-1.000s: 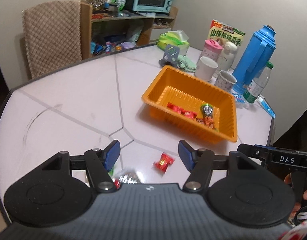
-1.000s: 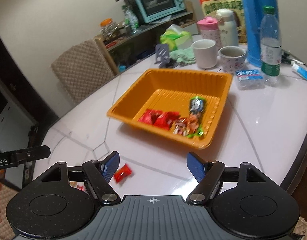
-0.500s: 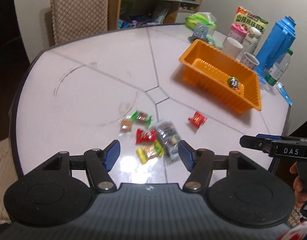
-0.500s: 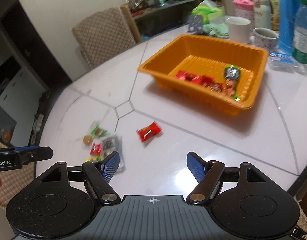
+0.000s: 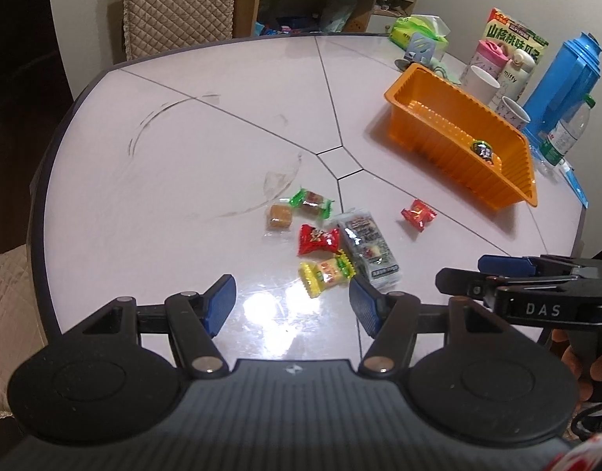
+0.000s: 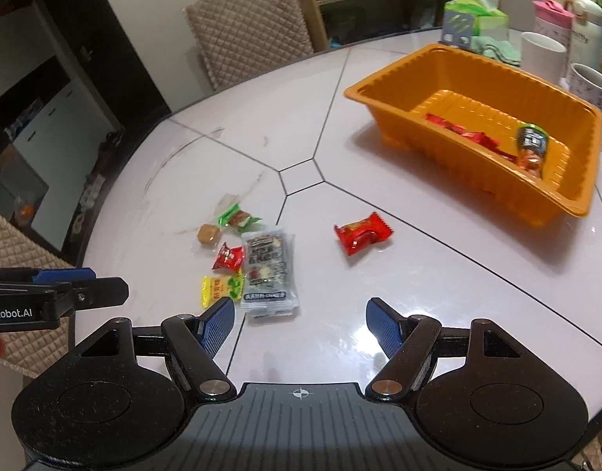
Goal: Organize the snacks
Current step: 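Move both open tools back toward the loose candies on the table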
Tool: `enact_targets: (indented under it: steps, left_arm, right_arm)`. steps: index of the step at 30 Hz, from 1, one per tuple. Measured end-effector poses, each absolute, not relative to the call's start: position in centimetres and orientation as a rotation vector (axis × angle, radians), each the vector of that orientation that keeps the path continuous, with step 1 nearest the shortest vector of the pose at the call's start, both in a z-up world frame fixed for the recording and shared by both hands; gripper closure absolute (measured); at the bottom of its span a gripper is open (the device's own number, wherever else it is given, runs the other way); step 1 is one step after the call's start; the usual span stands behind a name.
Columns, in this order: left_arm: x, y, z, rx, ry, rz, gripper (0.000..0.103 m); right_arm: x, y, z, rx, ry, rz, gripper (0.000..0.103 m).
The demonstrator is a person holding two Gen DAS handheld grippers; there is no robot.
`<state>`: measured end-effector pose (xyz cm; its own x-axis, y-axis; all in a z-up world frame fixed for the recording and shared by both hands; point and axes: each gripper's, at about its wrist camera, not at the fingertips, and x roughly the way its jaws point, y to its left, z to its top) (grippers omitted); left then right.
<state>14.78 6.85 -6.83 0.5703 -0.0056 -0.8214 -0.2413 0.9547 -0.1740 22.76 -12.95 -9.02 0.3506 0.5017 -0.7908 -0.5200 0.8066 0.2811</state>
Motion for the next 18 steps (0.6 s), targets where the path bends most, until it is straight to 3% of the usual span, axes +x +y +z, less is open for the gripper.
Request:
enact_targets:
  steps: [14, 18]
  left_arm:
    - [16.2, 8.0, -8.8, -0.293, 0.98, 0.162, 0.043]
    - [16.8, 8.3, -9.4, -0.299, 0.989, 0.166, 0.043]
  right_arm:
    - [24.2, -9.3, -11.3, -0.085, 0.998, 0.715, 0.03]
    - [24.7, -8.1, -11.9, -0.112, 0.996, 0.737, 0.04]
